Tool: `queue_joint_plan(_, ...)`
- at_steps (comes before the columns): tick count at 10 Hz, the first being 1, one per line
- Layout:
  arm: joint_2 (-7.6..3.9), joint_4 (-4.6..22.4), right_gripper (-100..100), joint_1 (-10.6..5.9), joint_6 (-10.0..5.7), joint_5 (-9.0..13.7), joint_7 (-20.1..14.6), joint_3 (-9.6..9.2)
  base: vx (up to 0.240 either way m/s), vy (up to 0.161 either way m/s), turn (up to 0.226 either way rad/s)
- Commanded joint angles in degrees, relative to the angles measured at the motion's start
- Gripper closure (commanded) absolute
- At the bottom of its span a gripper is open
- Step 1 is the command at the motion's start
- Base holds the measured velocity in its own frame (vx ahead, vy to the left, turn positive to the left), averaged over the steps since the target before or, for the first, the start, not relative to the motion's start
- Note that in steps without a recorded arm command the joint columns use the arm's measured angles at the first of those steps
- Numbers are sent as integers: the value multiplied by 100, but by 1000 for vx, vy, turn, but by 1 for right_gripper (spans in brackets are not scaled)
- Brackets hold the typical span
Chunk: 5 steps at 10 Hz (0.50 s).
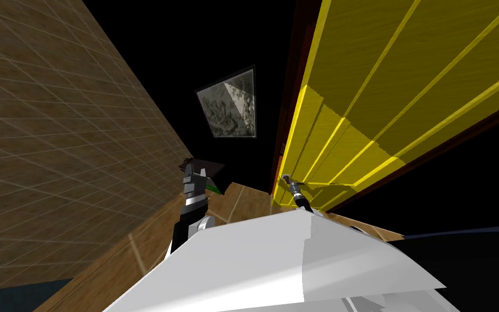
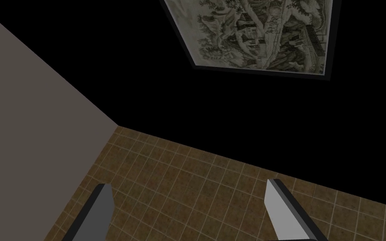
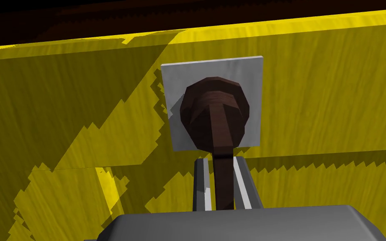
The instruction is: Pull the door open
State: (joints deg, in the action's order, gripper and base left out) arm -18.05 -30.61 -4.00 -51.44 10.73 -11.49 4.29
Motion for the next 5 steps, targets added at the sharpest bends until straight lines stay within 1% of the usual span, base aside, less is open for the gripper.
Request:
queue_joint_plan(1,-54,-15,100,41,-60,-49,-93,-86,-173,-18,87)
queue_joint_plan(2,-70,-19,100,53,-79,-64,-123,-113,-208,-39,81)
queue_joint_plan(4,-171,-47,100,130,-193,-156,-299,-275,-237,-50,108)
queue_joint_plan(5,-235,-64,100,178,-265,-215,-410,-377,-286,-75,120)
